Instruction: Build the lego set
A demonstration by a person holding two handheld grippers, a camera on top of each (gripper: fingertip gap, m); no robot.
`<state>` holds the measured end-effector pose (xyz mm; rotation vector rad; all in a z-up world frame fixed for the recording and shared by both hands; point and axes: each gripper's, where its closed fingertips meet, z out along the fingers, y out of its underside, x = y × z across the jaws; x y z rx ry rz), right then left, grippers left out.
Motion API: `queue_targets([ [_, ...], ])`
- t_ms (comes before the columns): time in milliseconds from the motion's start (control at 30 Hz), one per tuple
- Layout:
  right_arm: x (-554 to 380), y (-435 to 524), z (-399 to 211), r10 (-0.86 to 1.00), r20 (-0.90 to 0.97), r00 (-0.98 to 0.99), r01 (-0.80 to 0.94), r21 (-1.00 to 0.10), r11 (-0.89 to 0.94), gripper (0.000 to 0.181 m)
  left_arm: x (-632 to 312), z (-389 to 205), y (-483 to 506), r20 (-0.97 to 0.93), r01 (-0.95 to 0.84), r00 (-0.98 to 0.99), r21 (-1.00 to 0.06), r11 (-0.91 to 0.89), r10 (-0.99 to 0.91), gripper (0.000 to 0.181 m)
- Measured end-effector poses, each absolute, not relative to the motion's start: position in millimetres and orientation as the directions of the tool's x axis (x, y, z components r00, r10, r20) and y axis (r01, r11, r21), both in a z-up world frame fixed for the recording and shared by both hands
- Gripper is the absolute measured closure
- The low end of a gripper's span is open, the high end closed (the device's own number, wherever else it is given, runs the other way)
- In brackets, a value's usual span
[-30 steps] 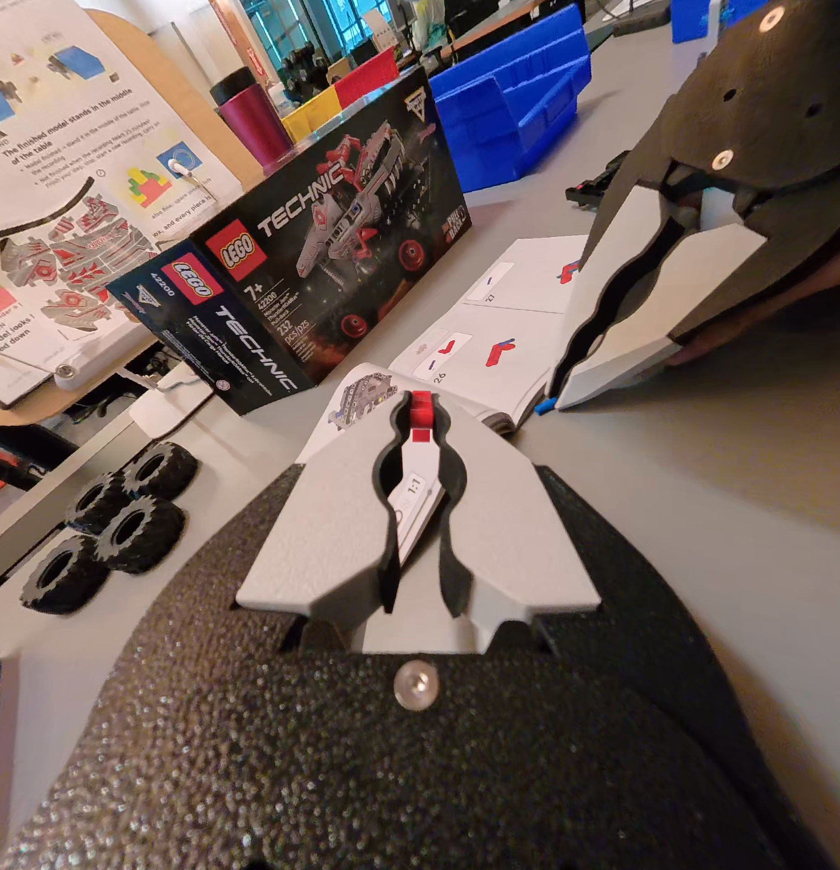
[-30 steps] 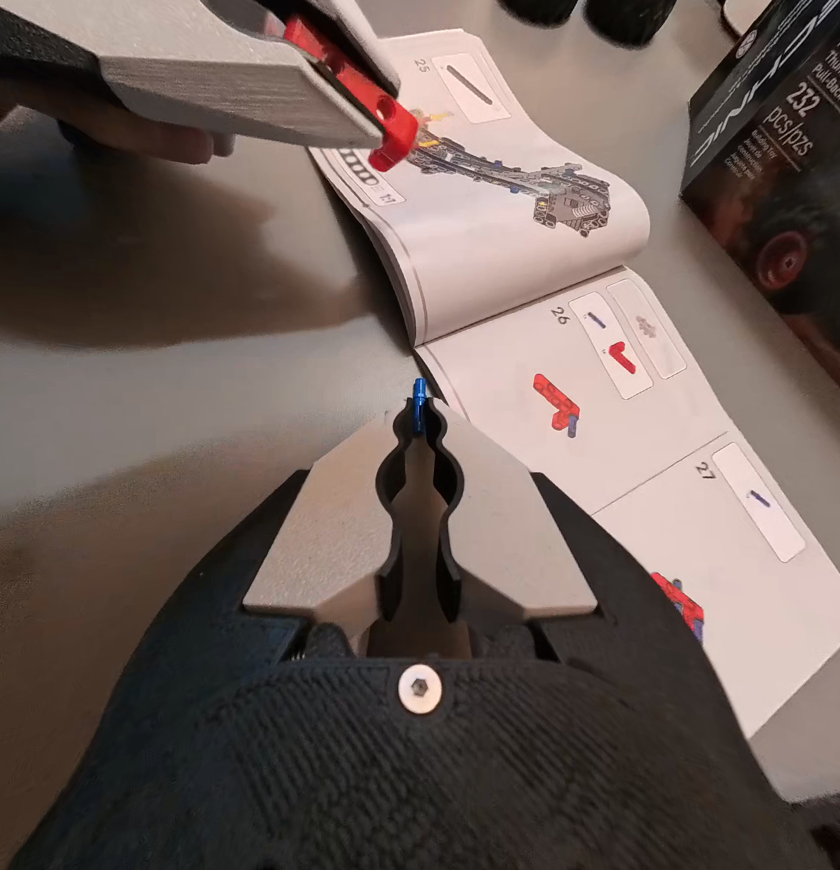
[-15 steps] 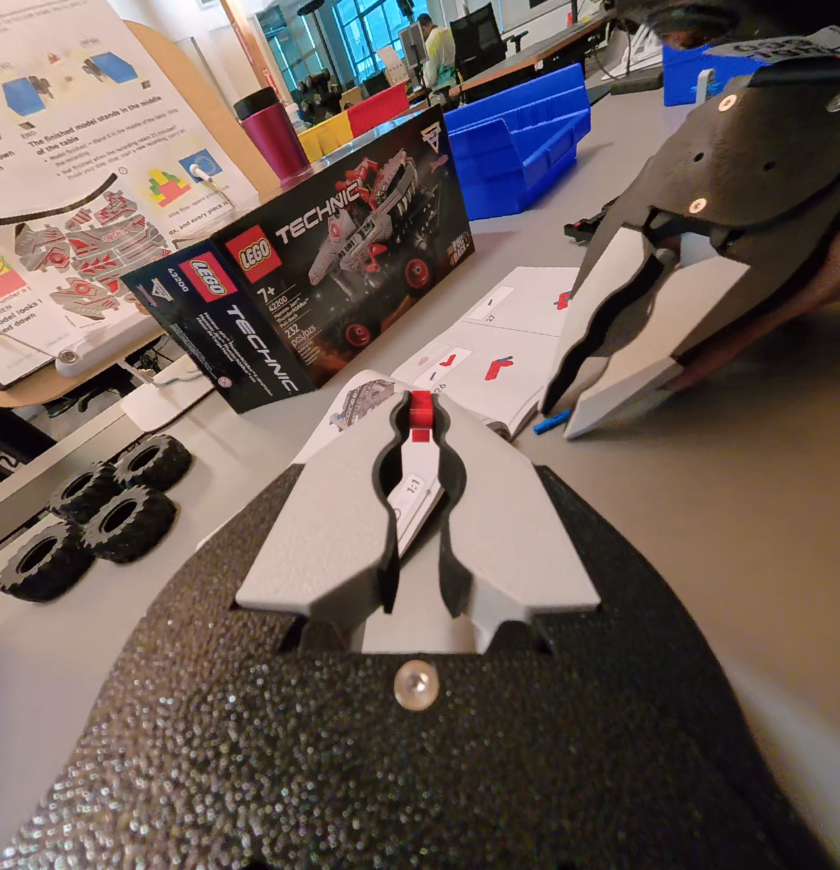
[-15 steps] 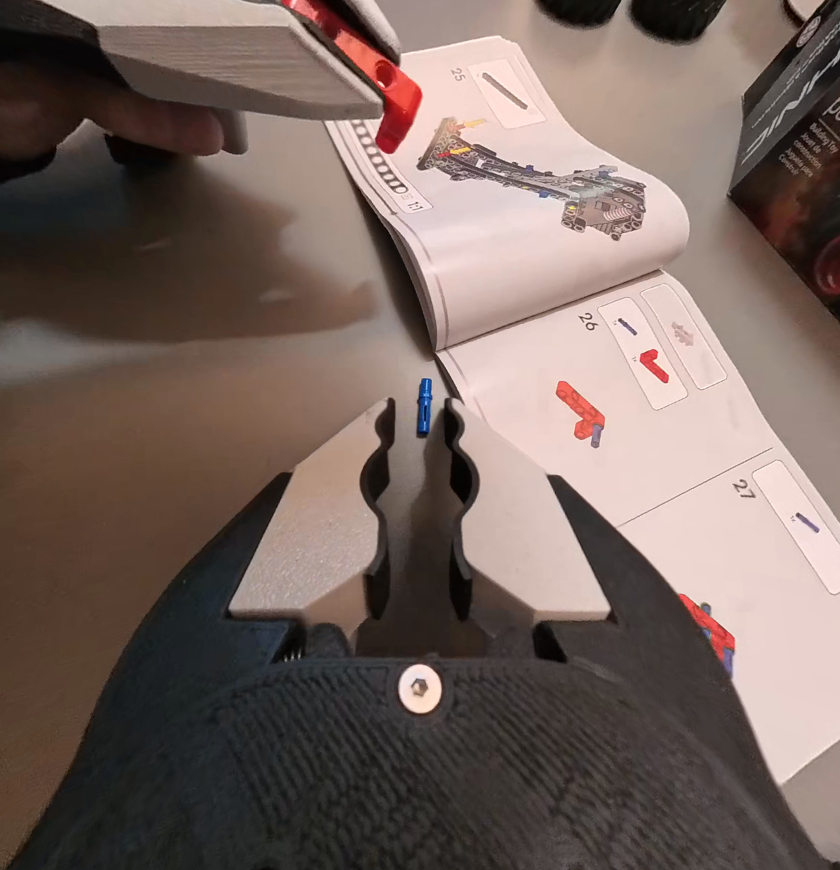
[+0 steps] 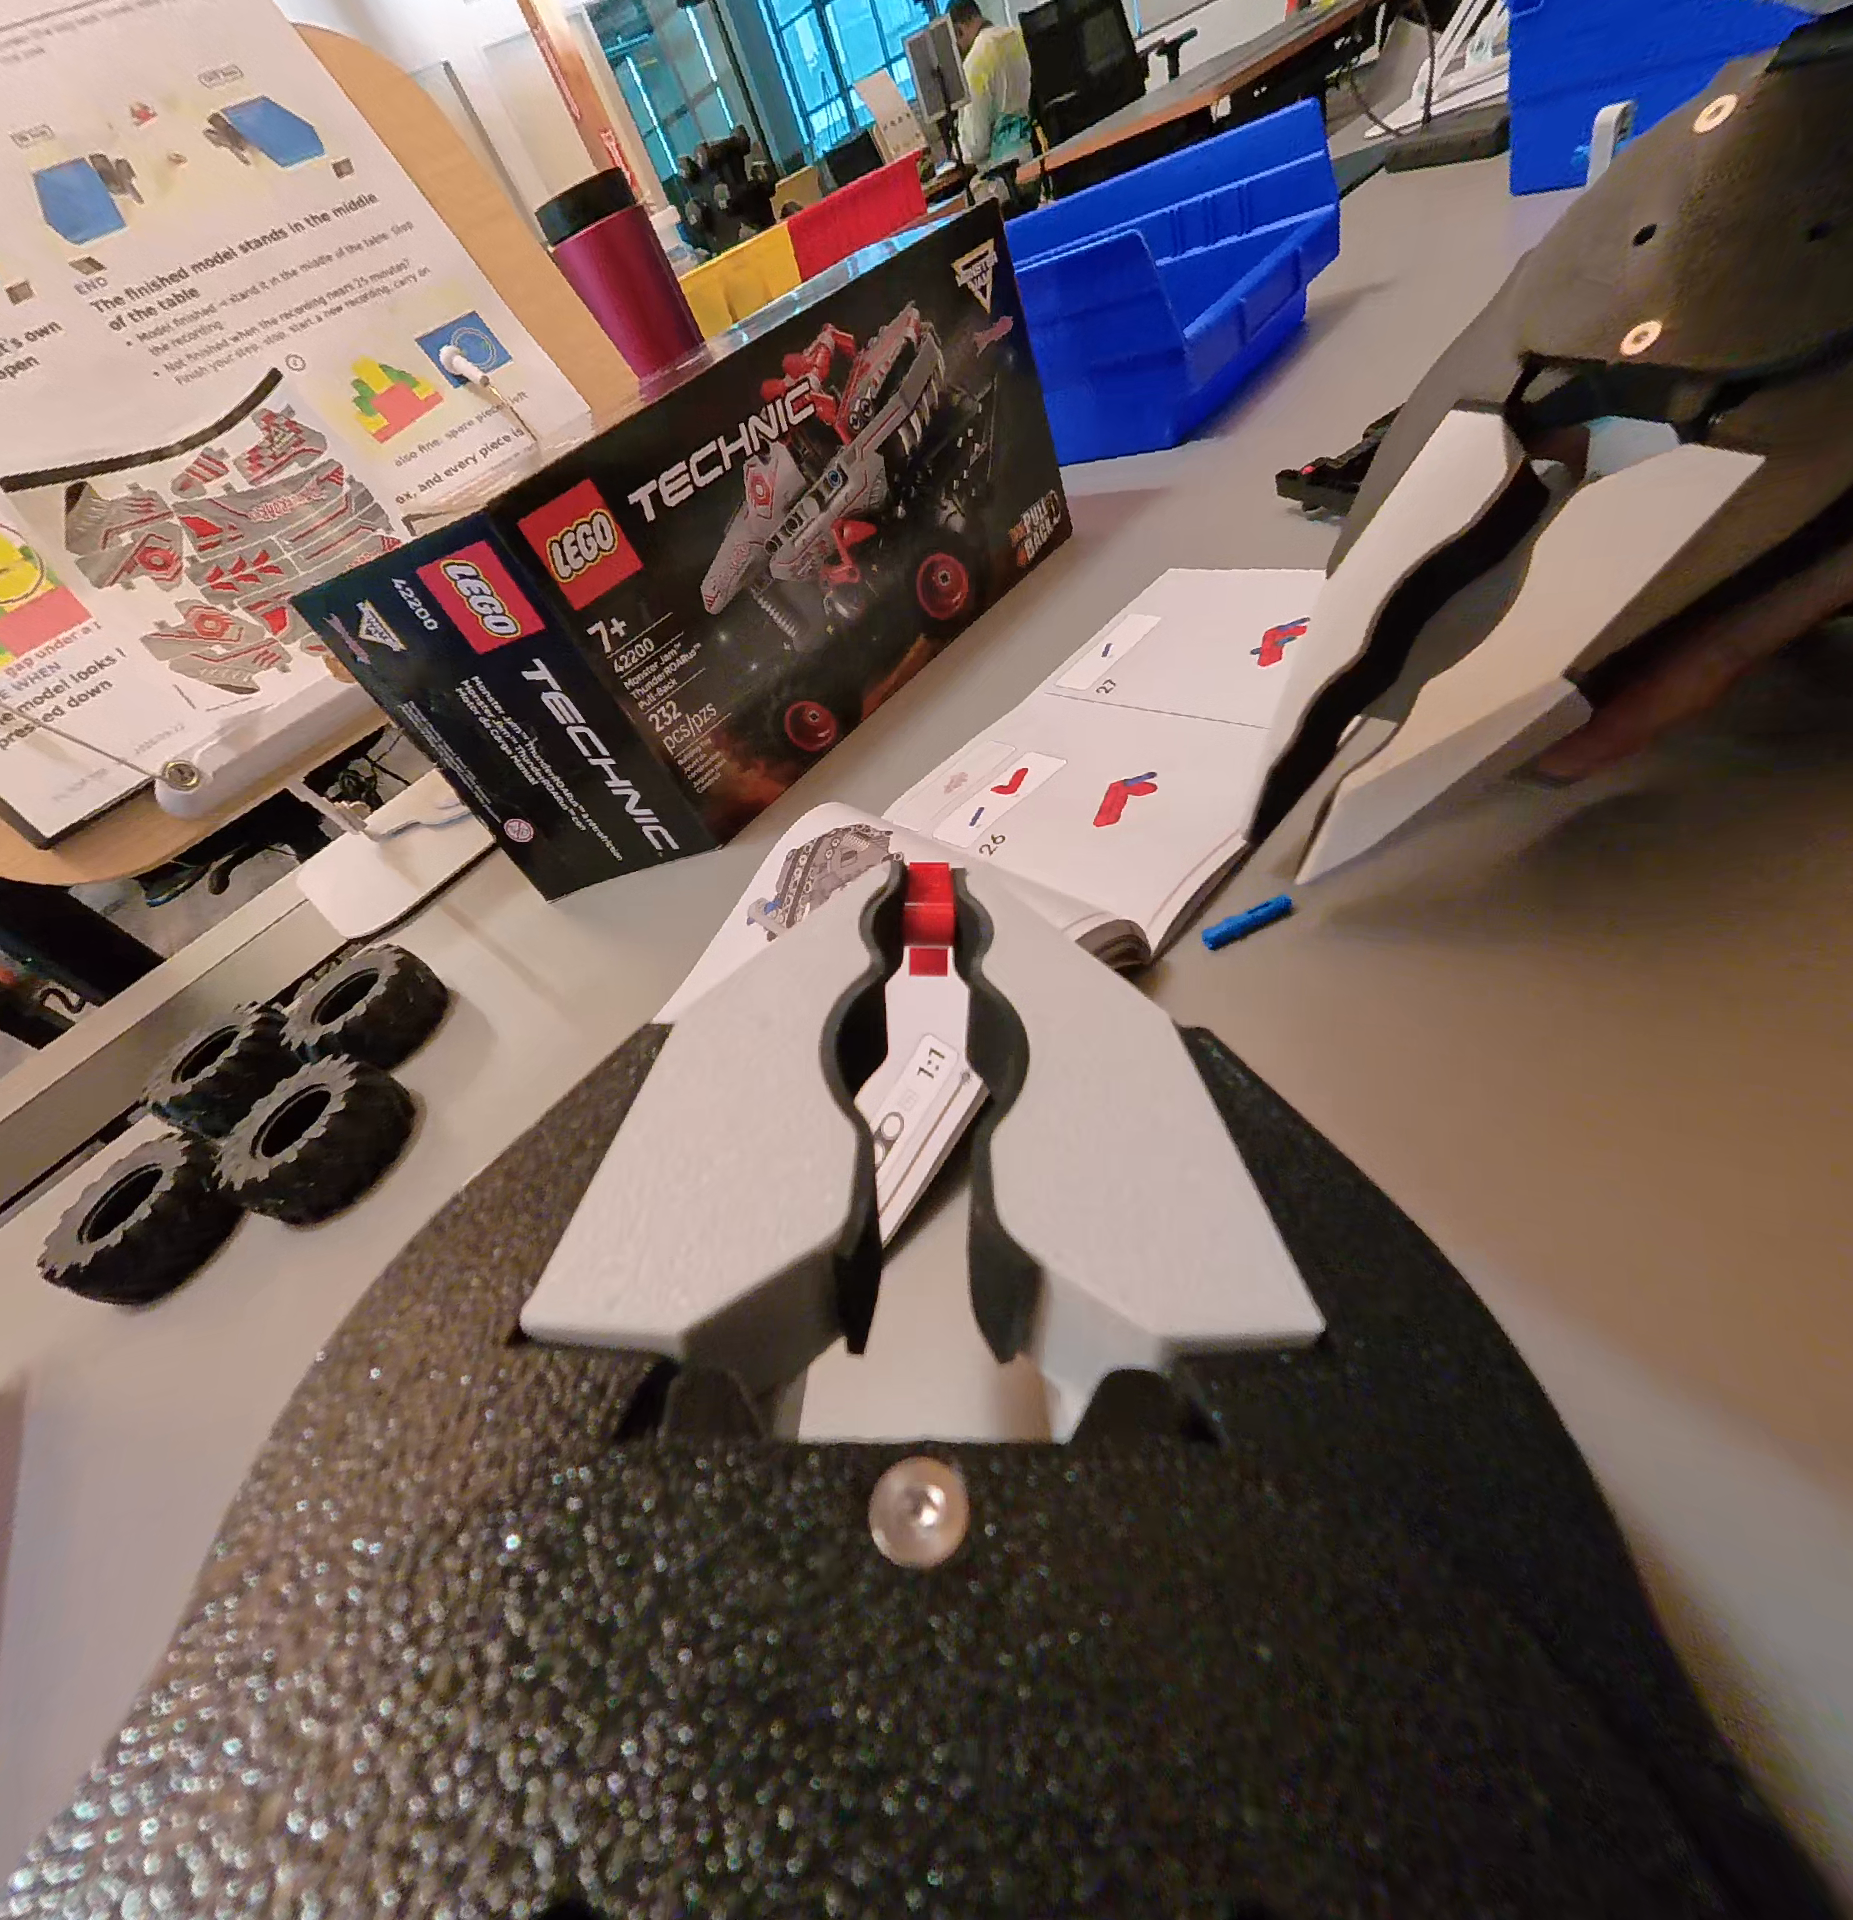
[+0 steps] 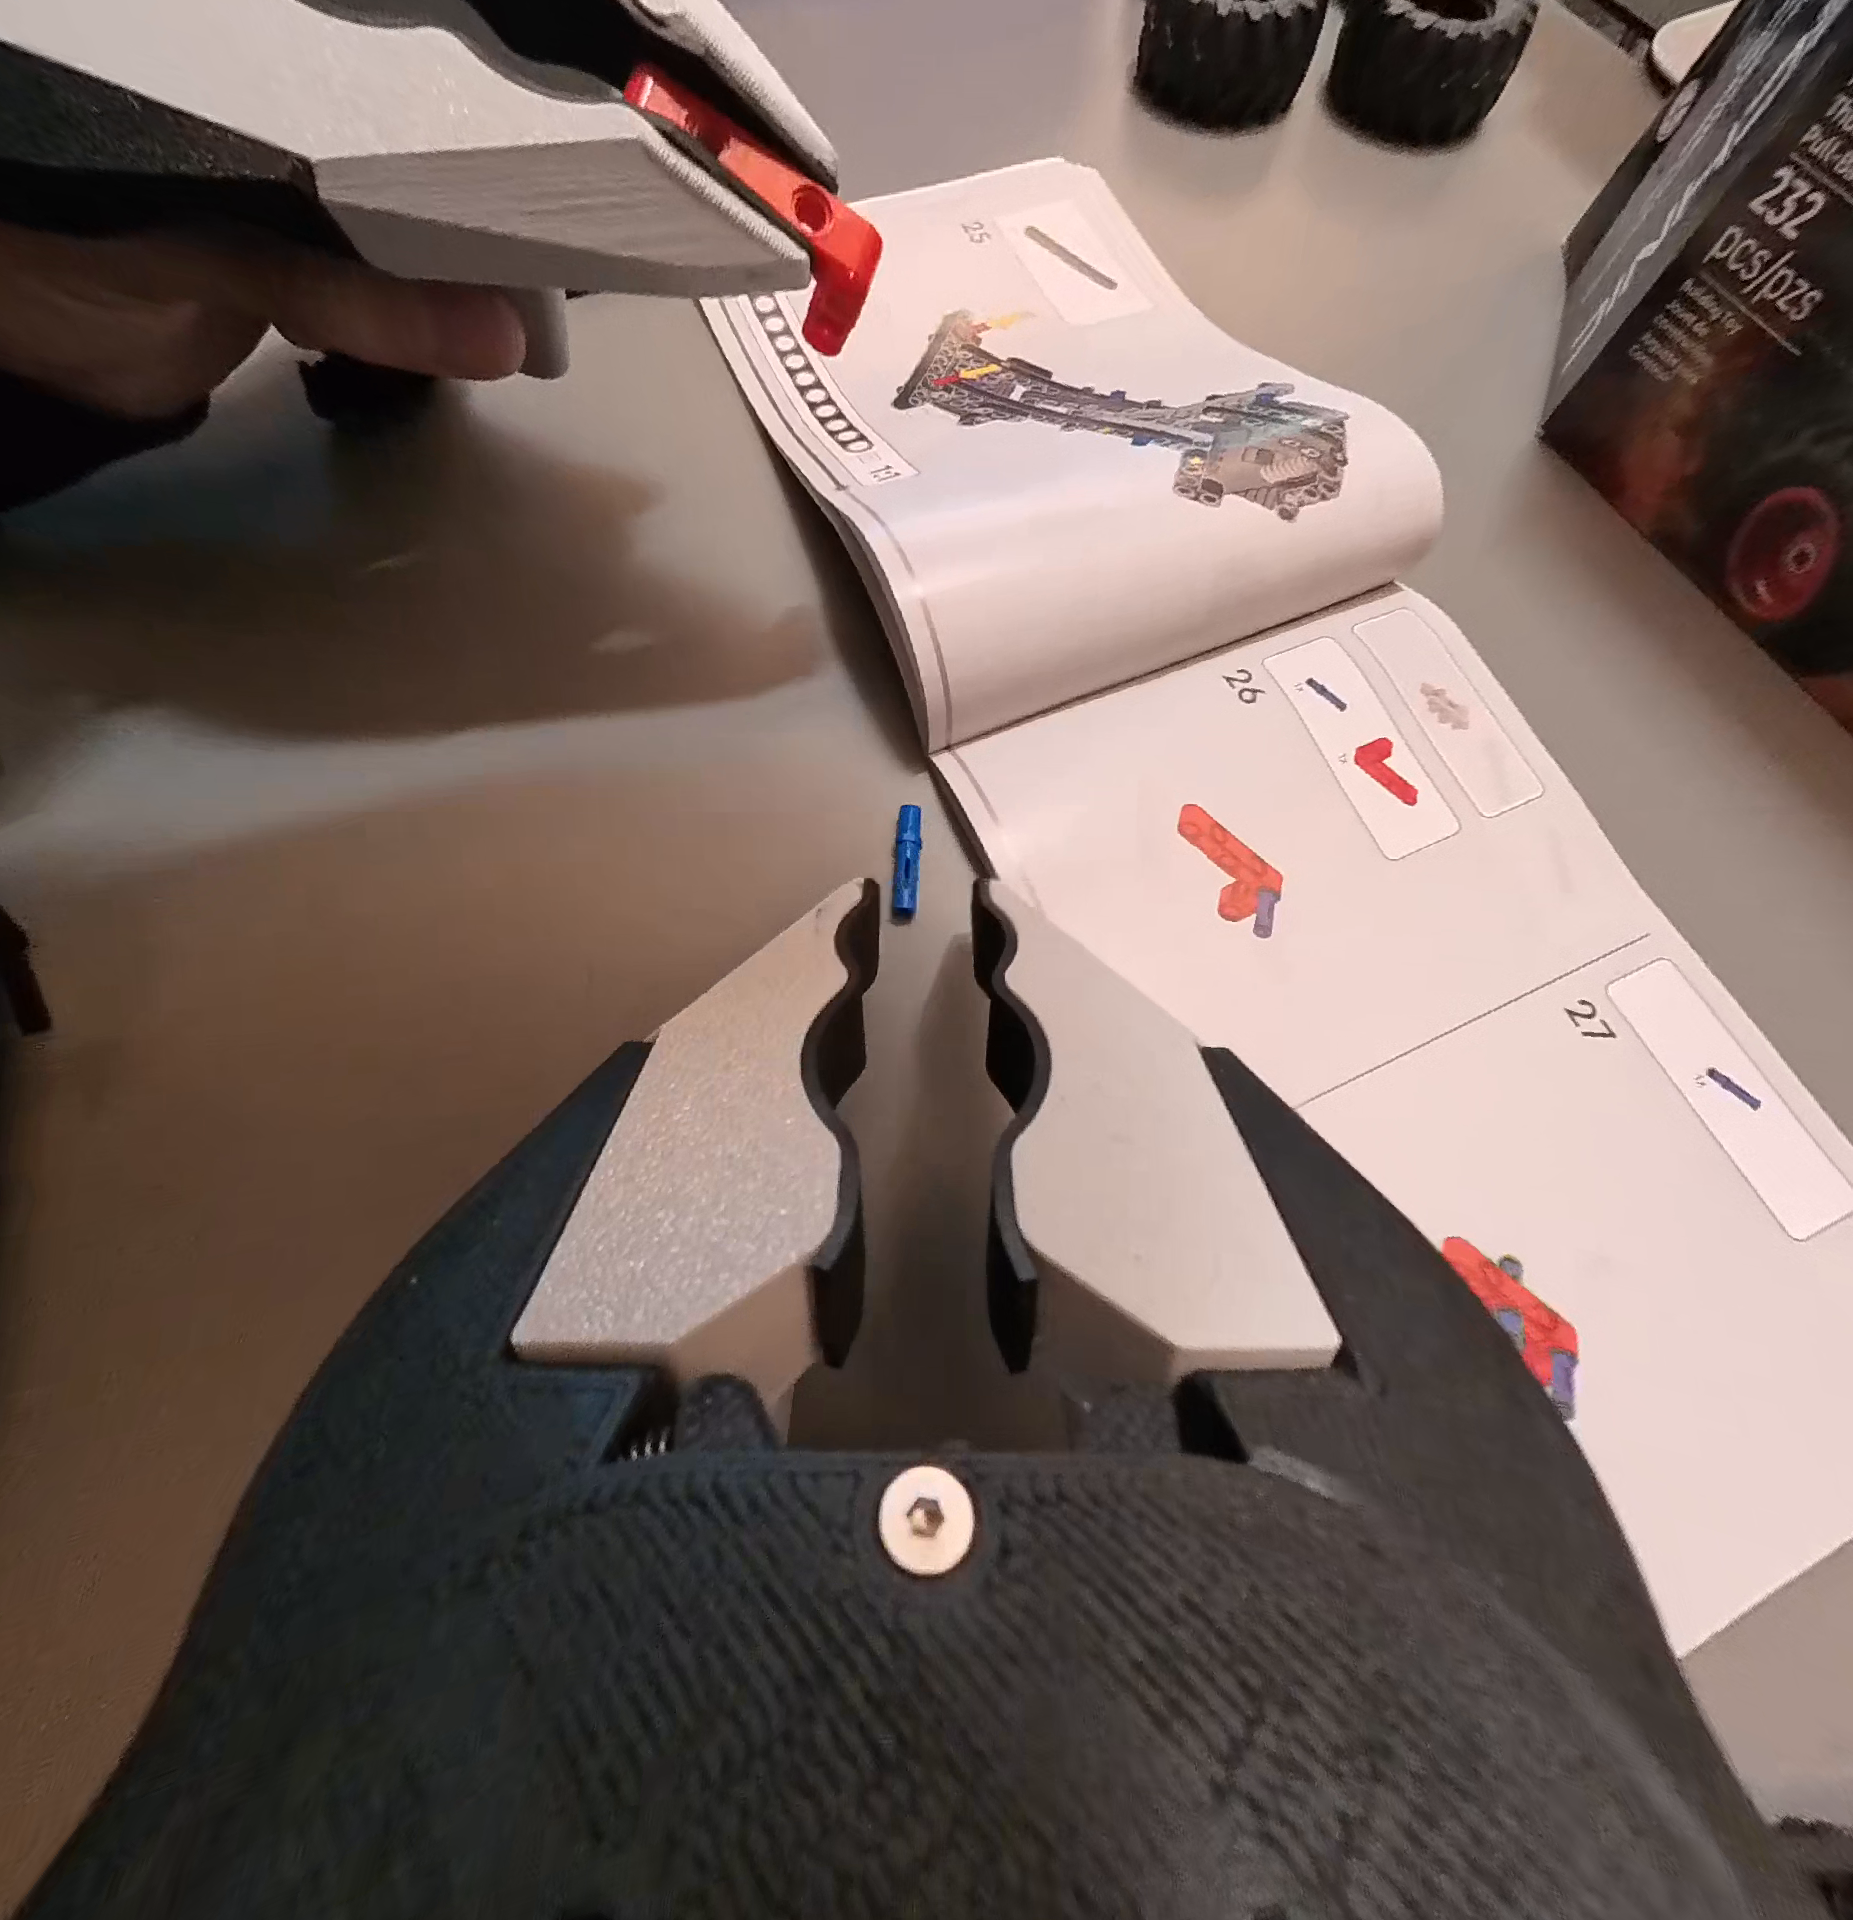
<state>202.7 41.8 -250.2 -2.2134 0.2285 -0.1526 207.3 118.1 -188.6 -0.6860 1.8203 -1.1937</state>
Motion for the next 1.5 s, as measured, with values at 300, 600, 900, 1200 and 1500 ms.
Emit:
queue_targets([
  [300, 198.9, 42.9, -260.6, -0.189, 0.049, 0.981, -0.087, -0.754, -0.651, 0.168, 206.3, -188.1, 117.3, -0.344, 0.005, -0.509, -0.918, 0.397, -0.789, 0.177],
  [600, 197.8, 43.2, -261.1, -0.182, 0.040, 0.982, -0.090, -0.753, -0.652, 0.169, 206.1, -188.3, 117.0, -0.346, 0.007, -0.510, -0.917, 0.399, -0.787, 0.177],
  [900, 197.3, 43.5, -261.3, -0.178, 0.044, 0.983, -0.084, -0.753, -0.653, 0.171, 205.9, -188.8, 116.2, -0.352, 0.009, -0.512, -0.914, 0.405, -0.784, 0.177],
  [1200, 199.2, 43.9, -260.9, -0.186, 0.066, 0.980, -0.073, -0.753, -0.654, 0.171, 205.8, -189.5, 115.6, -0.356, 0.009, -0.513, -0.912, 0.410, -0.781, 0.177],
  [1500, 200.5, 47.8, -261.4, -0.177, 0.018, 0.984, -0.103, -0.753, -0.650, 0.173, 205.8, -189.9, 113.3, -0.352, 0.007, -0.521, -0.913, 0.408, -0.778, 0.177],
])
